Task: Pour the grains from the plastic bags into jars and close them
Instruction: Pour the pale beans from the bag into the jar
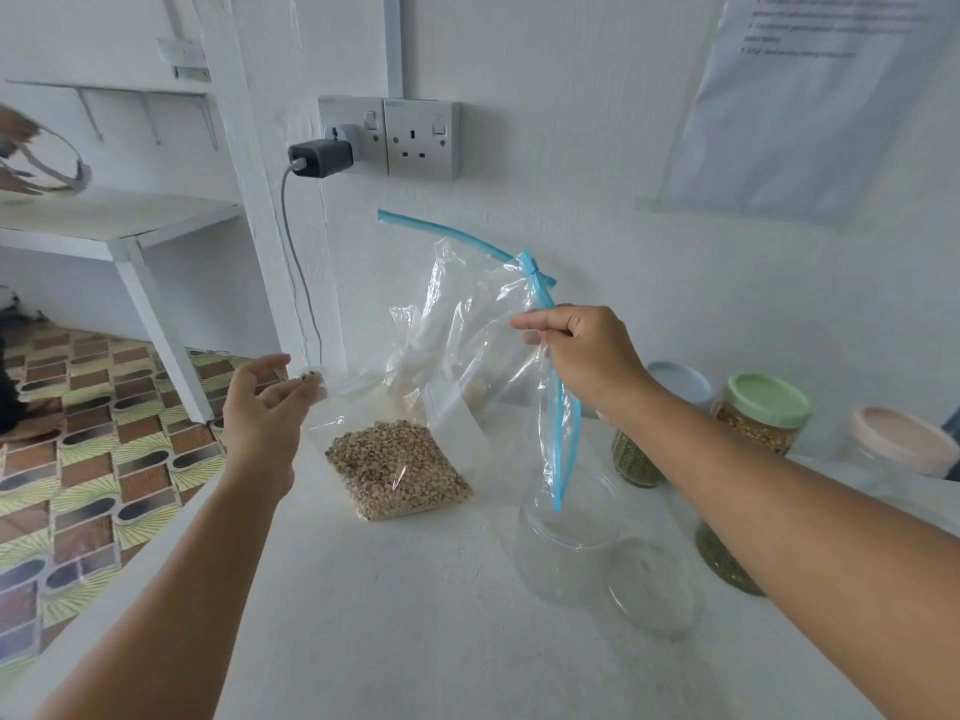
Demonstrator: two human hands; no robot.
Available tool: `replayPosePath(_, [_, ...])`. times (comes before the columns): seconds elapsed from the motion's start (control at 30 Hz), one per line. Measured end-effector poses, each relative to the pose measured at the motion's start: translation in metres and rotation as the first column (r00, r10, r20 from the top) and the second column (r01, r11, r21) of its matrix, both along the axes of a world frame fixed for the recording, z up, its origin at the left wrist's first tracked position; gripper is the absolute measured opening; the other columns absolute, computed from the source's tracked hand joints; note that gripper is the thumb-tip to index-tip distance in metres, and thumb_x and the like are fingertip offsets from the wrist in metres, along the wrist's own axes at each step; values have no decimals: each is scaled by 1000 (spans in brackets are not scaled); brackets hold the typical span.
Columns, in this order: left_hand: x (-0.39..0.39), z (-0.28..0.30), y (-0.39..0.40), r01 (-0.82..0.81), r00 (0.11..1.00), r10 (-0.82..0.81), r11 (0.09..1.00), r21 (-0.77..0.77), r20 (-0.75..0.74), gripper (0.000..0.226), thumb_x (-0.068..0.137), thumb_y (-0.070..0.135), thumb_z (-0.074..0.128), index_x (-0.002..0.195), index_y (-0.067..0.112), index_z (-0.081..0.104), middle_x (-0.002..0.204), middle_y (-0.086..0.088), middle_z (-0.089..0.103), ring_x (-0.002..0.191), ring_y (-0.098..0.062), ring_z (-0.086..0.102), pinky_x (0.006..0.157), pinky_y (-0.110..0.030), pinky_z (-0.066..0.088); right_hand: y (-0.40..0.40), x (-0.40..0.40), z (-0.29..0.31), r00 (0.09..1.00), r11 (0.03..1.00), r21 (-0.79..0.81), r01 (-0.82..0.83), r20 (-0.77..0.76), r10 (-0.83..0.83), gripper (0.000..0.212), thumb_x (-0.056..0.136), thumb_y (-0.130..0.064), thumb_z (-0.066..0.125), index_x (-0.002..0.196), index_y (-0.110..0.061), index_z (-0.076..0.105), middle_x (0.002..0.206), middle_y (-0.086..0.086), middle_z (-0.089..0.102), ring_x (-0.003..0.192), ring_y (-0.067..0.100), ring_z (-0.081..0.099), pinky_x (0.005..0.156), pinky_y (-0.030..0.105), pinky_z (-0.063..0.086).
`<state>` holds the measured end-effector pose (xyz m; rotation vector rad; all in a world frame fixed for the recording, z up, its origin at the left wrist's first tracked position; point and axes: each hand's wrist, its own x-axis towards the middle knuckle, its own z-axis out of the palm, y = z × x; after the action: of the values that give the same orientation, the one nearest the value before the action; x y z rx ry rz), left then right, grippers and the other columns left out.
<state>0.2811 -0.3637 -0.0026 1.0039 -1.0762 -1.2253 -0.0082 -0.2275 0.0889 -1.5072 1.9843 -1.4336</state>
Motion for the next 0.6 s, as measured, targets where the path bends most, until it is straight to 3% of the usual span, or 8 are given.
replayPosePath(0.13, [-4, 0, 4, -58, 998, 60, 996, -74, 32, 40, 94, 6, 75, 118, 29, 53, 100, -12, 76, 92, -13, 74, 90, -31, 52, -1, -5, -1, 998, 999, 16, 51, 30, -51, 43, 101, -4, 49, 110, -32, 80, 101, -9, 74, 85, -8, 64, 73, 8, 44])
replayPosePath(0.2, [-5, -2, 6, -56, 998, 59, 994, -89, 33, 40, 93, 9, 76, 111, 34, 49, 103, -16, 75, 96, -18, 72, 93, -38, 50, -1, -8, -4, 994, 997, 26, 77, 71, -79, 44, 101, -5, 48, 107, -34, 80, 101, -7, 75, 96, 0, 66, 75, 11, 45])
replayPosePath(0.33, [-4, -1, 6, 5, 999, -1, 995, -99, 38, 35, 92, 14, 80, 110, 27, 52, 104, -14, 77, 104, -31, 74, 100, -44, 53, 0, -8, -6, 994, 995, 47, 89, 58, -92, 45, 101, -4, 47, 107, -34, 80, 101, -6, 74, 99, 3, 67, 72, 8, 44])
replayPosePath(0.43, [-4, 5, 4, -12, 999, 10, 996, -90, -32, 37, 94, 14, 78, 125, 18, 58, 101, -5, 79, 102, -25, 76, 96, -36, 56, -2, -8, -4, 992, 995, 26, 93, 84, -95, 45, 101, -4, 48, 105, -34, 81, 100, -6, 75, 100, 5, 68, 76, 10, 47])
replayPosePath(0.6, [-5, 5, 2, -7, 991, 6, 1000, -5, -135, 32, 99, 12, 71, 130, 12, 61, 108, -11, 79, 101, -26, 77, 85, -26, 59, 1, -4, -3, 998, 999, 29, 42, 54, -43, 43, 101, -2, 49, 108, -30, 81, 107, -10, 74, 91, -9, 68, 69, -1, 44])
